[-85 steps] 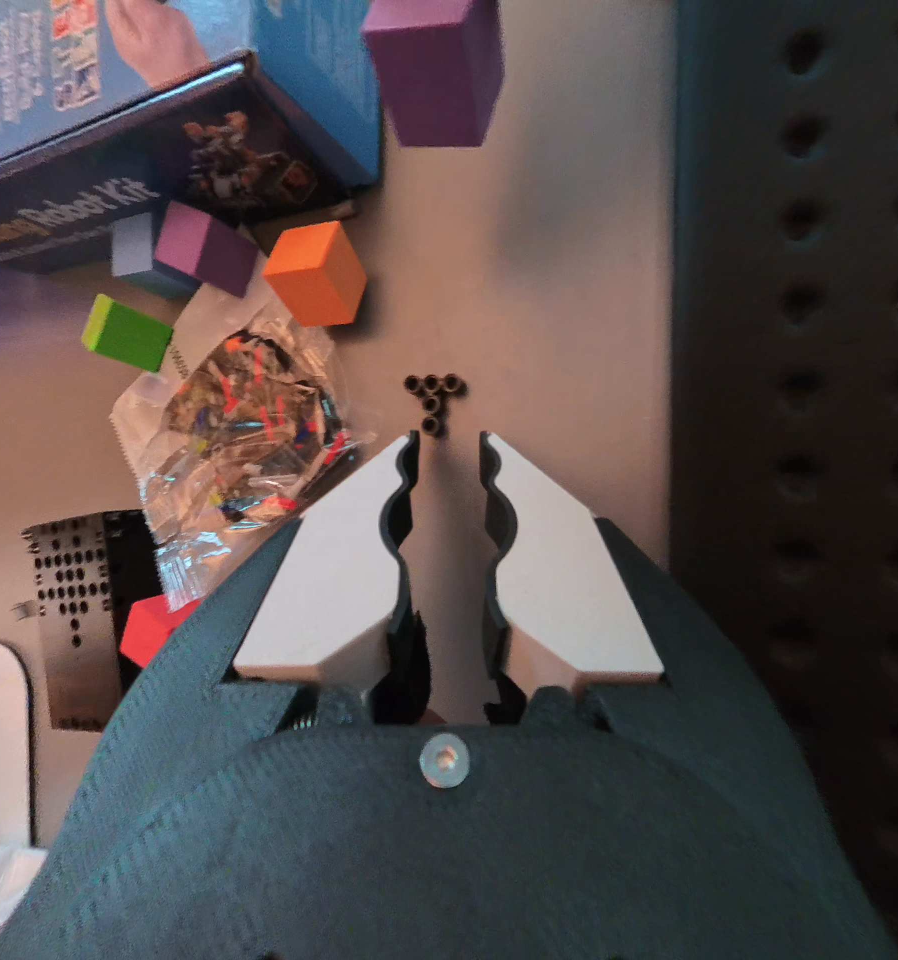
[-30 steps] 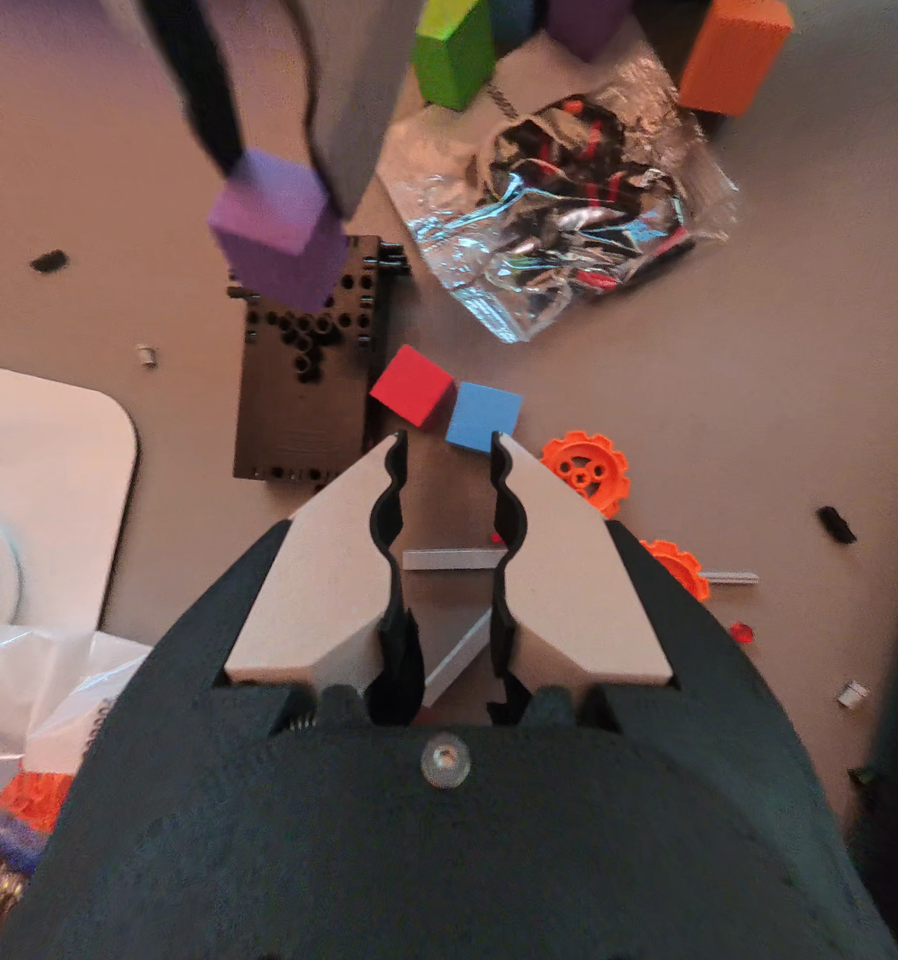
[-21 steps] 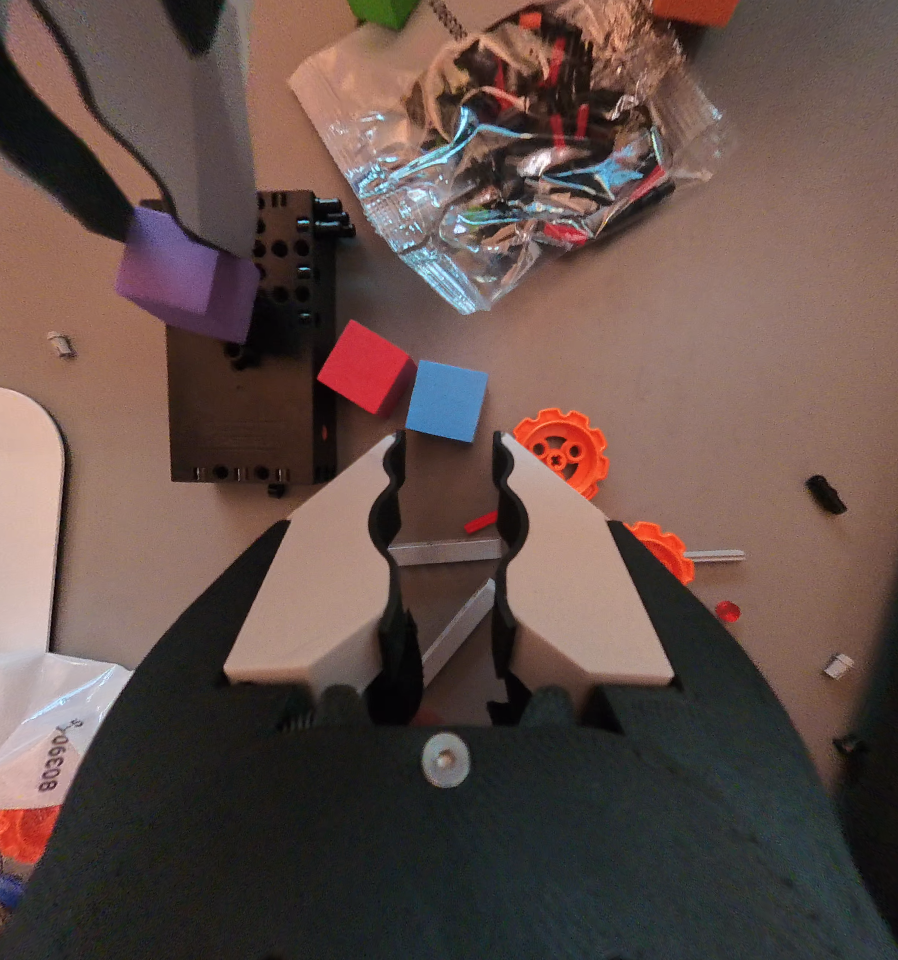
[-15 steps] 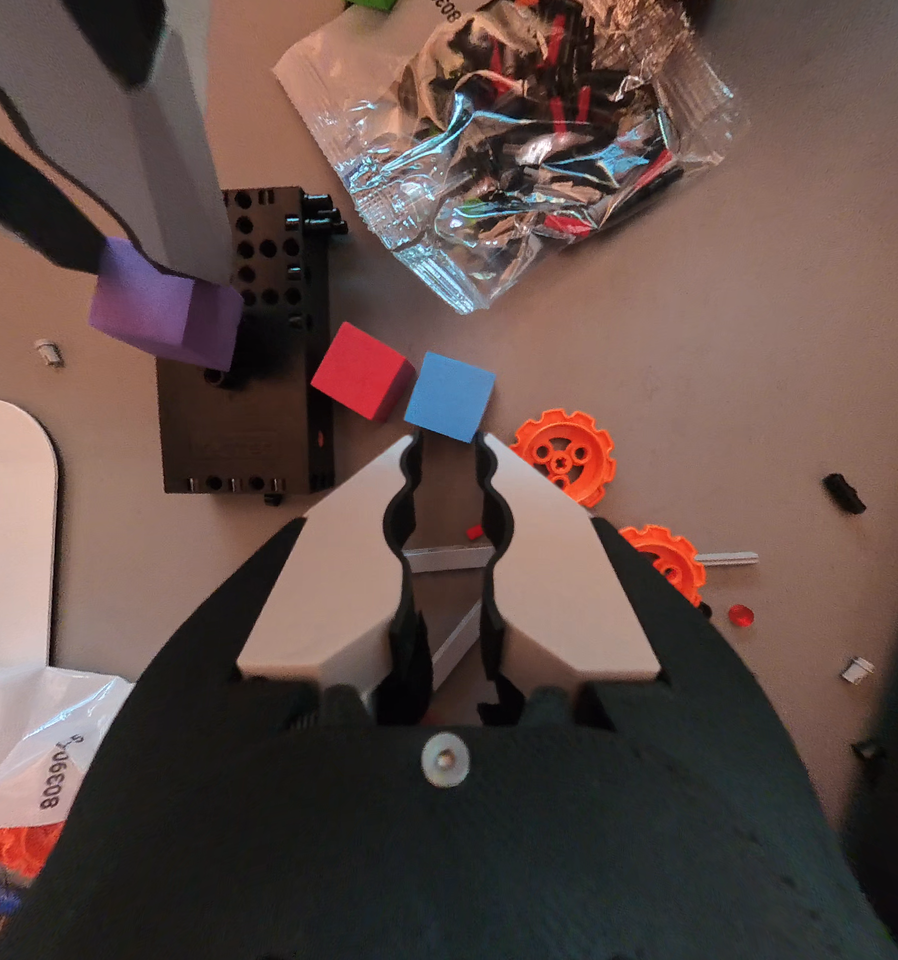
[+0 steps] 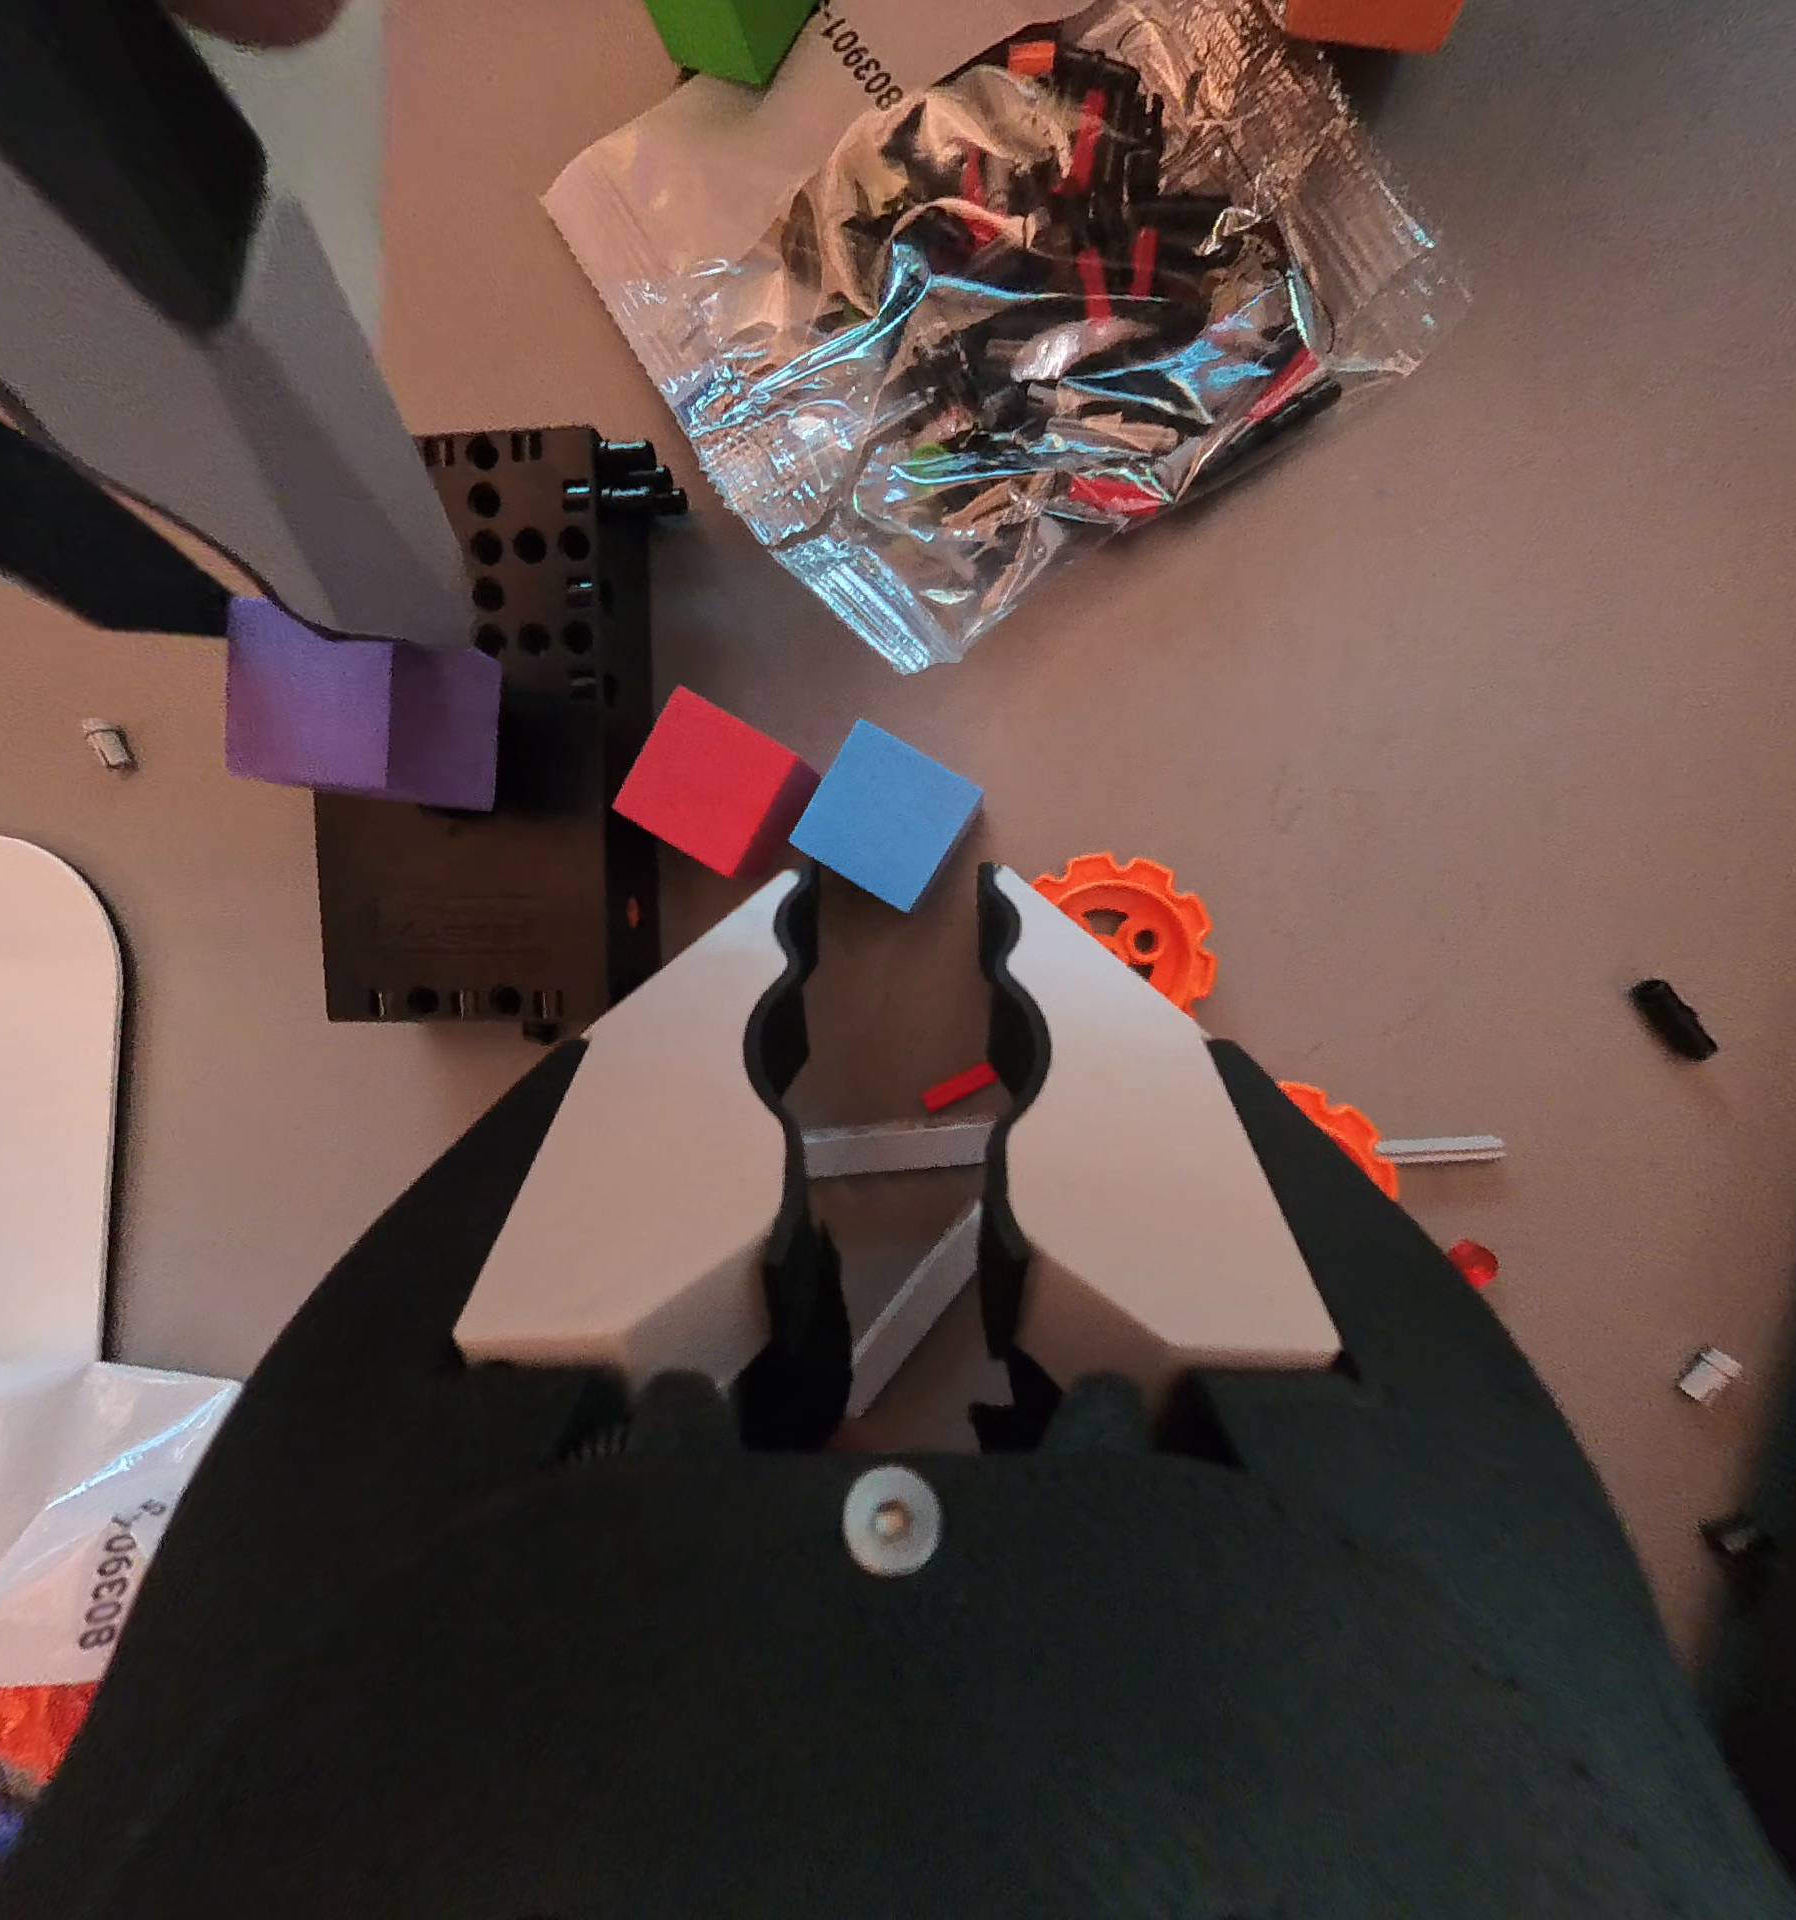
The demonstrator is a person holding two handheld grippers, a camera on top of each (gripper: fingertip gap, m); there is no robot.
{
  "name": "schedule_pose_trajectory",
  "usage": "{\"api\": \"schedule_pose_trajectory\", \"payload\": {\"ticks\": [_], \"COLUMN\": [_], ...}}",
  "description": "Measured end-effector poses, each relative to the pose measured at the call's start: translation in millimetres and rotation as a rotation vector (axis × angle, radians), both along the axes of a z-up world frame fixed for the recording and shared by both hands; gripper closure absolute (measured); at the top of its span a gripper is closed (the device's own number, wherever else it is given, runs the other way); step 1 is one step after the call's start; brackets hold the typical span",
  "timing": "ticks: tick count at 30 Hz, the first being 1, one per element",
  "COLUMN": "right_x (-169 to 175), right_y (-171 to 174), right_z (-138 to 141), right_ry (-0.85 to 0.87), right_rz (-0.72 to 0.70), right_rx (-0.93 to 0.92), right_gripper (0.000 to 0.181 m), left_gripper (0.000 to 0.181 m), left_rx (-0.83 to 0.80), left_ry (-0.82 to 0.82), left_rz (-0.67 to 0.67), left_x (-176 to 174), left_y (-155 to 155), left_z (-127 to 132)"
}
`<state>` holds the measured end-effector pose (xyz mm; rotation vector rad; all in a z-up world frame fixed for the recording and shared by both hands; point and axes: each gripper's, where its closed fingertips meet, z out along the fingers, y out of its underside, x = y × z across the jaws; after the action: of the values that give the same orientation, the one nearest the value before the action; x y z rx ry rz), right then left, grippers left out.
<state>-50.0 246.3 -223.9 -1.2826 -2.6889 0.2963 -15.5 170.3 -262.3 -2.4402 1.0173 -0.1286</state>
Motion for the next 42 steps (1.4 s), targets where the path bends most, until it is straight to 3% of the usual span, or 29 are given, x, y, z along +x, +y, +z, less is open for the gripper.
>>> {"api": "schedule_pose_trajectory", "payload": {"ticks": [7,11,18,24,29,34,37,42], "right_x": [20.9,37.1,28.9,21.8,23.3,23.7,25.2,16.3], "right_y": [-13.4,-29.7,-41.7,-44.5,-44.2,-42.7,-46.7,-29.2], "right_z": [27.4,10.2,-24.5,-32.4,-23.7,-35.3,-19.4,42.3], "right_ry": [0.095,0.057,0.077,0.117,0.123,0.096,0.13,0.264], "right_rz": [-0.015,-0.04,-0.143,-0.174,-0.188,-0.176,-0.153,-0.113], "right_rx": [-0.051,-0.092,-0.121,-0.115,-0.128,-0.078,-0.115,-0.135], "right_gripper": [0.149,0.147,0.139,0.155,0.15,0.154,0.156,0.156], "left_gripper": [0.16,0.161,0.166,0.165,0.162,0.161,0.16,0.155], "left_rx": [0.031,0.009,-0.11,-0.107,-0.092,-0.091,-0.08,-0.079], "left_ry": [0.033,0.017,-0.053,-0.069,-0.083,-0.07,-0.073,-0.062], "left_rz": [-0.036,-0.06,-0.088,-0.084,-0.067,-0.066,-0.056,-0.041], "left_x": [8.6,15.3,22.9,22.0,18.7,16.9,14.5,10.5], "left_y": [5.8,0.7,-24.5,-26.7,-28.0,-29.0,-28.5,-26.1], "left_z": [-1.6,-2.1,-7.8,-4.3,2.4,1.9,4.8,4.9]}}
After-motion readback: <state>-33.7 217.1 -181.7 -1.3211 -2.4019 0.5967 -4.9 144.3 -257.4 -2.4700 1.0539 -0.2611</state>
